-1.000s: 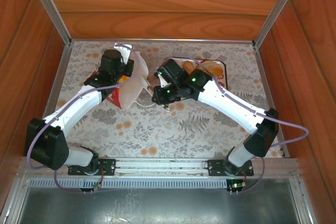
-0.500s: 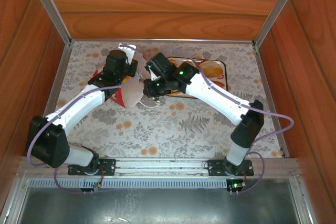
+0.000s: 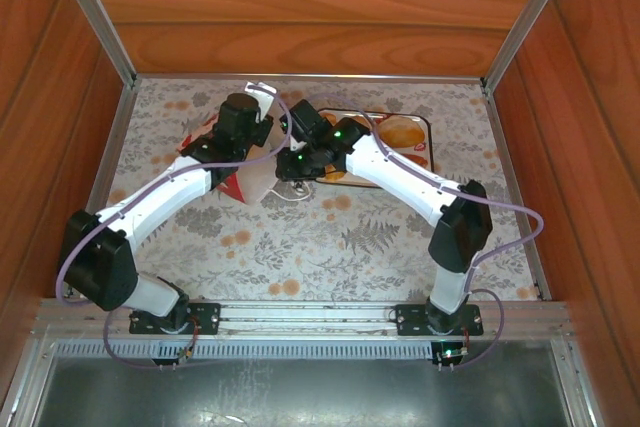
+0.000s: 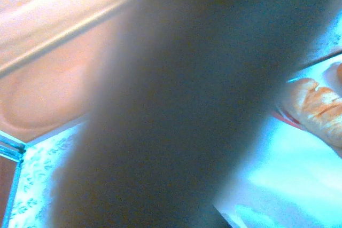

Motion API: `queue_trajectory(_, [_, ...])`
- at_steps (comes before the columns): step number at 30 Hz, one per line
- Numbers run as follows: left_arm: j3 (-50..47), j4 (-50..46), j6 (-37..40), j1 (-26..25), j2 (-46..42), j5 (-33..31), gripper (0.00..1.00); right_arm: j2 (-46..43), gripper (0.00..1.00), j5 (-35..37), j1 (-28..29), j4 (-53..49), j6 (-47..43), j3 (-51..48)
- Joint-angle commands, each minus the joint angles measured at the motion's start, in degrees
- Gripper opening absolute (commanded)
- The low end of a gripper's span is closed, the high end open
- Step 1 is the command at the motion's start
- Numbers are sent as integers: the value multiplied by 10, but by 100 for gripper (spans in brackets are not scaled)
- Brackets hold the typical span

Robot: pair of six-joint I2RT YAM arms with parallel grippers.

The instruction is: Take the fake bread out of the paper bag

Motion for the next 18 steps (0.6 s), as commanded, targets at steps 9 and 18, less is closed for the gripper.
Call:
queue_trajectory(9, [15, -16, 32, -15, 0, -35, 0, 67, 39, -81, -10, 39, 6, 28])
queue_trajectory(18, [-18, 0, 23, -15, -24, -10, 0, 96, 43, -110, -11, 57, 7, 48])
